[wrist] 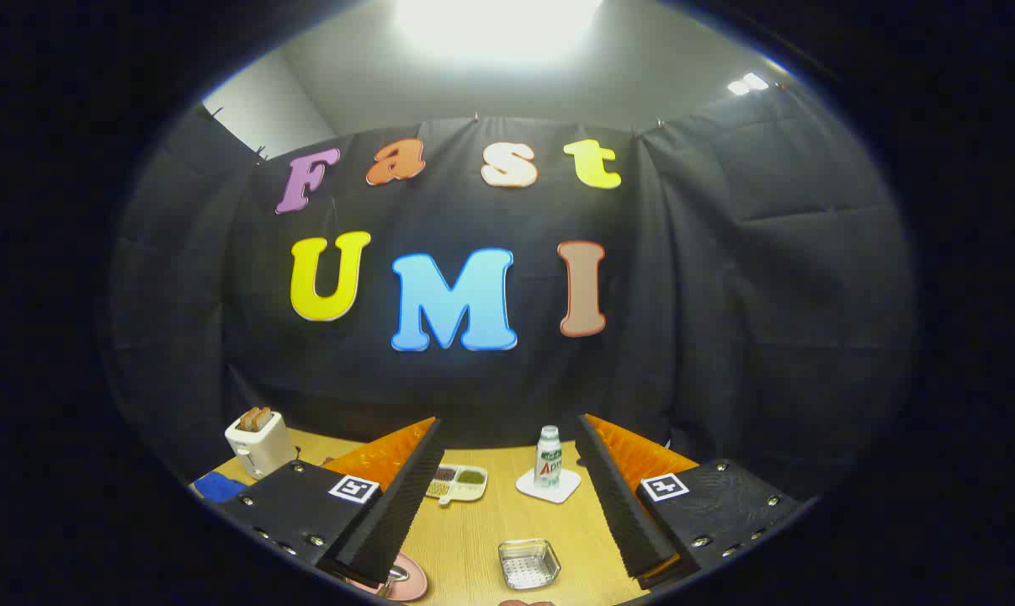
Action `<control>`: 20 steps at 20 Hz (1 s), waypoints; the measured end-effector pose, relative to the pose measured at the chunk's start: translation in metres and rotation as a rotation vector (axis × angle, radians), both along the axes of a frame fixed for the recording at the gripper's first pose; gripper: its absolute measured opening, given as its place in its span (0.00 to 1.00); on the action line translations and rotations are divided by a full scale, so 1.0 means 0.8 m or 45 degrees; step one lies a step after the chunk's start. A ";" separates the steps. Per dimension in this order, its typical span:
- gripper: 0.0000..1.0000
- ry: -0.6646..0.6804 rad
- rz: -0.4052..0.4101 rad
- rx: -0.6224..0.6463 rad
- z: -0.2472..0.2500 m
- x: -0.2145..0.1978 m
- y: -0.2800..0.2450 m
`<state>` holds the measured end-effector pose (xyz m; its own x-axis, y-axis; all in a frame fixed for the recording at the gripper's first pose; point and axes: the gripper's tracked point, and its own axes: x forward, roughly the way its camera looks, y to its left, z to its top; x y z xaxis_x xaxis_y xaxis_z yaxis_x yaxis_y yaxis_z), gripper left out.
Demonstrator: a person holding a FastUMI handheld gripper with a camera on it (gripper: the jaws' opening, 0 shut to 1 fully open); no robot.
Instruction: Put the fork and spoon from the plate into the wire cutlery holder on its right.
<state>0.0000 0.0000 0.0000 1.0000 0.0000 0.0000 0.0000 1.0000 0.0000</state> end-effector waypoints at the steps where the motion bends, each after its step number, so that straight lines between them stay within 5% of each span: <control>1: 0.97 -0.030 0.006 -0.004 0.019 -0.002 0.011; 12: 0.97 -0.031 0.040 0.106 0.048 0.008 0.052; 20: 0.97 0.144 0.112 0.074 -0.016 0.020 0.084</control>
<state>0.0158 0.0669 -0.0129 0.9898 0.0911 -0.1097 -0.0845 0.9944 0.0632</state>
